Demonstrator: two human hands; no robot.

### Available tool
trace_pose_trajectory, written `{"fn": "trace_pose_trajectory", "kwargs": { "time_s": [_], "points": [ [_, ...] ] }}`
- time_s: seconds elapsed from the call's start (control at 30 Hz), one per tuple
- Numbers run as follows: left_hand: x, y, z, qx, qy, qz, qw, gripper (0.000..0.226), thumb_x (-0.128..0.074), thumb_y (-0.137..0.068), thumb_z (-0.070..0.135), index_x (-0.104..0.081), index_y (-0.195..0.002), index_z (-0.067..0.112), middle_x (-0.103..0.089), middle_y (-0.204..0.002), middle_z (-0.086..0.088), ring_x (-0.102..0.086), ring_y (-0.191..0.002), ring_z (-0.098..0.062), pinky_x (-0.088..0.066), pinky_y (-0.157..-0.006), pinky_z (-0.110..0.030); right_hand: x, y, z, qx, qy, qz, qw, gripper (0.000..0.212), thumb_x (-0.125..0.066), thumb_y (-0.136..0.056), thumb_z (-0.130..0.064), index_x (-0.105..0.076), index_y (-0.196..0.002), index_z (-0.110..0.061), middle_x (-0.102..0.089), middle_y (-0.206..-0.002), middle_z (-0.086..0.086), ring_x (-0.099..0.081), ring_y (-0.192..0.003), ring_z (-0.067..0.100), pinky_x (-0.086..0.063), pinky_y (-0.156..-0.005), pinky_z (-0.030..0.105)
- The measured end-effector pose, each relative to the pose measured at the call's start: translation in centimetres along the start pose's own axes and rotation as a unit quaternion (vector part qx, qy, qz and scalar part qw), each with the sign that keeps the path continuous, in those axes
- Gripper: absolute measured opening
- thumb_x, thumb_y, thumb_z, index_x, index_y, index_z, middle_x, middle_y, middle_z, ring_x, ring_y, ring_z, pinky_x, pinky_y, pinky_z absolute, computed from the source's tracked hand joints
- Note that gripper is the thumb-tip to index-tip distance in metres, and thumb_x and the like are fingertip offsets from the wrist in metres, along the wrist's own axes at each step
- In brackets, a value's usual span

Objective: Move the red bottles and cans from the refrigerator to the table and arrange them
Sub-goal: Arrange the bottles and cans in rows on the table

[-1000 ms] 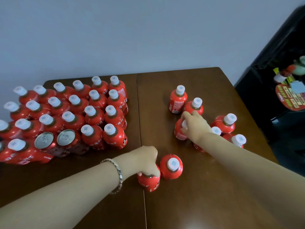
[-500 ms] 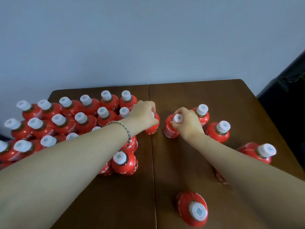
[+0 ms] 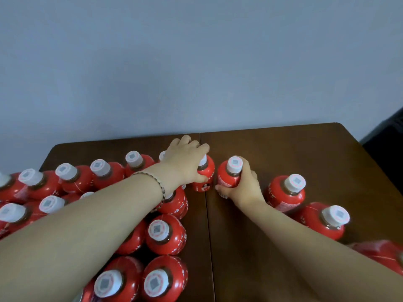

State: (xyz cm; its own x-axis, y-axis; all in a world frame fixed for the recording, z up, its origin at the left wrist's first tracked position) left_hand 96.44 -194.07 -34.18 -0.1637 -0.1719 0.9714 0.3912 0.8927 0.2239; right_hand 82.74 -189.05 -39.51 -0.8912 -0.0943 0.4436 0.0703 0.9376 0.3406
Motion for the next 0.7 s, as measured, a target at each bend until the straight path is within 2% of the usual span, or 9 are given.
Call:
{"fn": "trace_pose_trajectory", "kwargs": {
  "time_s": [0.1, 0.17, 0.27, 0.37, 0.5, 0.6, 0.7],
  "points": [
    [-0.1, -0.6, -1.0, 0.012, 0.042, -0.046, 0.998, 0.073, -0.069, -0.069, 0.059, -0.04, -0.125, 0.024, -0.06, -0.115, 0.002, -0.052, -0.109, -0.023, -0.033, -0.093, -0.038, -0.3, -1.4, -0.5, 0.023, -0.002, 0.016, 1.0, 0.082, -0.078, -0.073, -0.012, -0.032, -0.137, -0.029, -0.041, -0.131, 0.007, -0.049, -0.106, 0.017, -0.038, -0.092, 0.026],
    [0.0, -0.9, -1.2, 0.017, 0.063, -0.058, 0.996, 0.072, -0.072, -0.068, 0.057, -0.041, -0.124, 0.023, -0.062, -0.113, 0.003, -0.056, -0.104, -0.022, -0.034, -0.091, -0.036, -0.5, -2.2, -0.7, 0.026, 0.011, 0.008, 1.0, 0.081, -0.079, -0.071, -0.012, -0.033, -0.136, -0.028, -0.045, -0.13, 0.007, -0.052, -0.109, 0.02, -0.042, -0.094, 0.03],
    [-0.1, -0.9, -1.3, 0.022, 0.08, -0.041, 0.996, 0.074, -0.073, -0.068, 0.052, -0.04, -0.127, 0.022, -0.063, -0.111, 0.0, -0.058, -0.1, -0.024, -0.037, -0.084, -0.033, -0.5, -3.0, -0.5, 0.026, 0.029, 0.003, 0.999, 0.088, -0.081, -0.069, -0.013, -0.029, -0.139, -0.027, -0.046, -0.132, 0.007, -0.052, -0.118, 0.025, -0.044, -0.098, 0.036],
    [-0.7, -0.8, -1.4, 0.042, 0.083, -0.004, 0.996, 0.081, -0.072, -0.071, 0.047, -0.031, -0.135, 0.022, -0.063, -0.106, -0.002, -0.06, -0.095, -0.025, -0.037, -0.079, -0.034, -0.6, -3.5, -0.4, 0.019, 0.029, 0.005, 0.999, 0.096, -0.081, -0.07, -0.014, -0.02, -0.144, -0.022, -0.042, -0.139, 0.008, -0.049, -0.123, 0.025, -0.043, -0.101, 0.039],
    [-1.0, -0.7, -1.4, 0.073, 0.087, 0.006, 0.994, 0.08, -0.07, -0.073, 0.046, -0.028, -0.135, 0.02, -0.063, -0.103, -0.002, -0.06, -0.09, -0.024, -0.035, -0.074, -0.032, -0.6, -3.6, -0.6, -0.003, 0.051, 0.025, 0.998, 0.091, -0.08, -0.072, -0.019, -0.02, -0.14, -0.016, -0.045, -0.137, 0.011, -0.05, -0.122, 0.029, -0.044, -0.101, 0.043],
    [-1.2, -0.8, -1.2, 0.086, 0.097, -0.011, 0.992, 0.077, -0.07, -0.074, 0.046, -0.029, -0.133, 0.018, -0.063, -0.103, -0.002, -0.059, -0.091, -0.024, -0.036, -0.082, -0.036, -0.4, -3.6, -1.3, -0.041, 0.201, -0.05, 0.977, 0.089, -0.073, -0.079, -0.03, -0.014, -0.142, -0.011, -0.05, -0.131, 0.016, -0.053, -0.119, 0.034, -0.045, -0.098, 0.046],
    [-0.9, -0.4, -1.1, 0.124, -0.002, -0.051, 0.991, 0.092, -0.068, -0.075, 0.055, -0.019, -0.141, 0.013, -0.054, -0.129, -0.011, -0.049, -0.119, -0.032, -0.029, -0.104, -0.048, 0.5, -2.1, -2.6, -0.053, 0.38, -0.134, 0.914, 0.073, -0.057, -0.092, -0.021, -0.013, -0.145, 0.004, -0.047, -0.137, 0.02, -0.048, -0.124, 0.036, -0.039, -0.102, 0.042]
  ]
}}
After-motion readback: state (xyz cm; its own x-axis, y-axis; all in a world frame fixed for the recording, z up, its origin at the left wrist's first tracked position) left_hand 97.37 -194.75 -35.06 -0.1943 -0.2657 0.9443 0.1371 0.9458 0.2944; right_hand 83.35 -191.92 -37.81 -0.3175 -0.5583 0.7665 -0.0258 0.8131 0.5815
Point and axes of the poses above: each hand's wrist, its own y-axis away from the middle knuckle, its own x-axis out of the back of the hand, z = x × y, the point moved 6 cm from there along -y, towards the middle knuckle
